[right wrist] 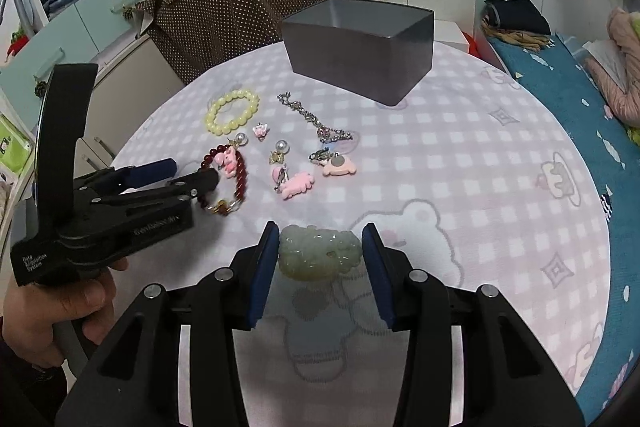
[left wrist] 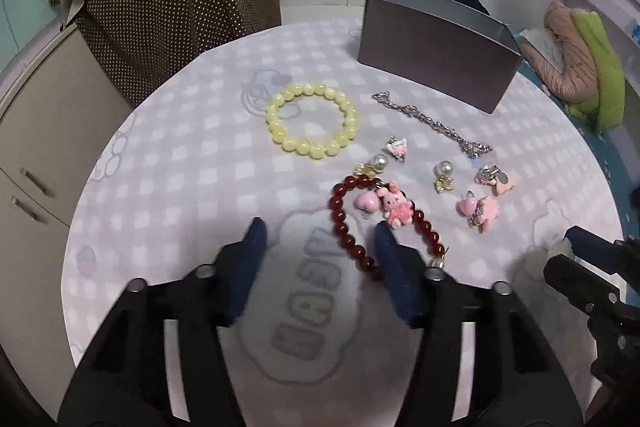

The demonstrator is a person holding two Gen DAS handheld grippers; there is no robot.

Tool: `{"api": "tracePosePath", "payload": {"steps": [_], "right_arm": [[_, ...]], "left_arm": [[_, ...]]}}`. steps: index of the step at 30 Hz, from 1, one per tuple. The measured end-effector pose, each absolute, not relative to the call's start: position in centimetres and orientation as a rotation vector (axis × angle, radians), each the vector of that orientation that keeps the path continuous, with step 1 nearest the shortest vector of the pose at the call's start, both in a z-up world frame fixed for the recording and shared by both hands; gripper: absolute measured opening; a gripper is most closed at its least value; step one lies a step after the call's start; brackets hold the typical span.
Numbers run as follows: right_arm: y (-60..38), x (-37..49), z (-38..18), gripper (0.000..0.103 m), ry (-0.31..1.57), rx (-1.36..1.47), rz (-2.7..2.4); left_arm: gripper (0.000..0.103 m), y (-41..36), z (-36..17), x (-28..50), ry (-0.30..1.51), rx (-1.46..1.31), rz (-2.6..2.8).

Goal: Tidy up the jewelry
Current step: 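Grasp the dark red bead bracelet with the left gripper while the right holds the pendant, then carry bracelet and pendant into the grey box and open both grippers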

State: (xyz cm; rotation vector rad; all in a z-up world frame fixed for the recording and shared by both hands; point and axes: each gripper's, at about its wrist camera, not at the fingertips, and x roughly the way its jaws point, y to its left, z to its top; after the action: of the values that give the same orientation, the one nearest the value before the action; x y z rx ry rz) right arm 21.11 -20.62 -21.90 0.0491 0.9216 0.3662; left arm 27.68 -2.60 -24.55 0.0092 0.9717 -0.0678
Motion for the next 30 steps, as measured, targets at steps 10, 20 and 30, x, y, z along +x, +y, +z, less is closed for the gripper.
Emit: {"api": "tracePosePath", "payload": {"steps": [10,20,30], "right_arm": [[-20.4,21.4,-21.8,0.040,0.921,0.059,0.383],[-21.1,21.5,-19.9,0.040,0.880,0.060,0.364],[-21.0,22.3,-17.0,0.040,0.815,0.033,0.364]], "left_arm": [[0.008,-1.7,-24.0,27.9,0.974,-0.016,-0.165],[0.008,-2.1,-19.7,25.5,0.854,-0.028,-0.278],[0.008,-2.3,-14.8,24.3,0.748,-0.043,-0.360]]}}
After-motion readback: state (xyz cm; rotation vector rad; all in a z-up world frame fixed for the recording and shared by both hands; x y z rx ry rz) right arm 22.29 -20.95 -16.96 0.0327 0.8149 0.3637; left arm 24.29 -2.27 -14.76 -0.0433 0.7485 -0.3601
